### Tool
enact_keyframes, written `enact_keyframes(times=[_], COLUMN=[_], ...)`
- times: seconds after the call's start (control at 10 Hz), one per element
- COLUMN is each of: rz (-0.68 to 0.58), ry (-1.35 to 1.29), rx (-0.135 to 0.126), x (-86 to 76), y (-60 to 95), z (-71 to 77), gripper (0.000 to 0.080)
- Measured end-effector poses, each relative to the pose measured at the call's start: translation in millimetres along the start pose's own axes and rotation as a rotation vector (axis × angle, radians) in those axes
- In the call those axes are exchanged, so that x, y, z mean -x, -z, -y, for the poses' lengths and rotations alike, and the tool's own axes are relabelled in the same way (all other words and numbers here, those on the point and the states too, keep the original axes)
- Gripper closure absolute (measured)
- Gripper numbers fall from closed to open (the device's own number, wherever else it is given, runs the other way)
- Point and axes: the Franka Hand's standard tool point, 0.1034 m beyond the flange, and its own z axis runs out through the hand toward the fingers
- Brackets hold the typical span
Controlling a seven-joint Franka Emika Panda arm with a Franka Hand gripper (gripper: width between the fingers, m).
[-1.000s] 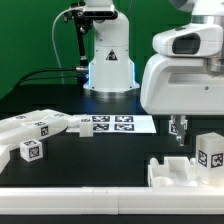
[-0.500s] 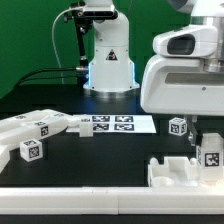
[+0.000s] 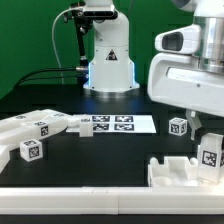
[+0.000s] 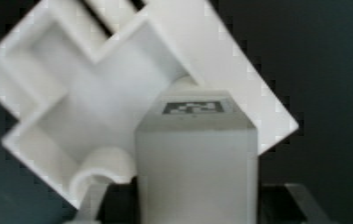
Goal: Assemble chair
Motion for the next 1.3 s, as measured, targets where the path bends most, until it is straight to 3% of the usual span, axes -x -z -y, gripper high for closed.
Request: enact_keyframes(times=[0.2,0.4,0.5,0.6,0.7,0.8,1.1,1.3], rz=[0.016,0.015,0.012,0.005,-0.002,-0.002,-0.004,-0.022], ry=[-0.277,-0.265,-0.194,-0.034,0.136,0.299,0.498,0.819], rx=[-0.015,-0.015,-0.013,-0.010,-0.018,-0.020,-0.018,0.010], x=[-1.4,-1.6,-1.9,-2.0,-2.6,-0.8,-3.1,3.6], y=[-0.7,-0.7,-0.9,-1.0,0.5,1.3,0.4,-2.4], z=[1.0,0.9,0.6,0.5,2.5,4.2,2.5,4.6], gripper=[0.0515,0.0514,0.0514,0.0290,0.0290,0.0179,0.0151,0.0151])
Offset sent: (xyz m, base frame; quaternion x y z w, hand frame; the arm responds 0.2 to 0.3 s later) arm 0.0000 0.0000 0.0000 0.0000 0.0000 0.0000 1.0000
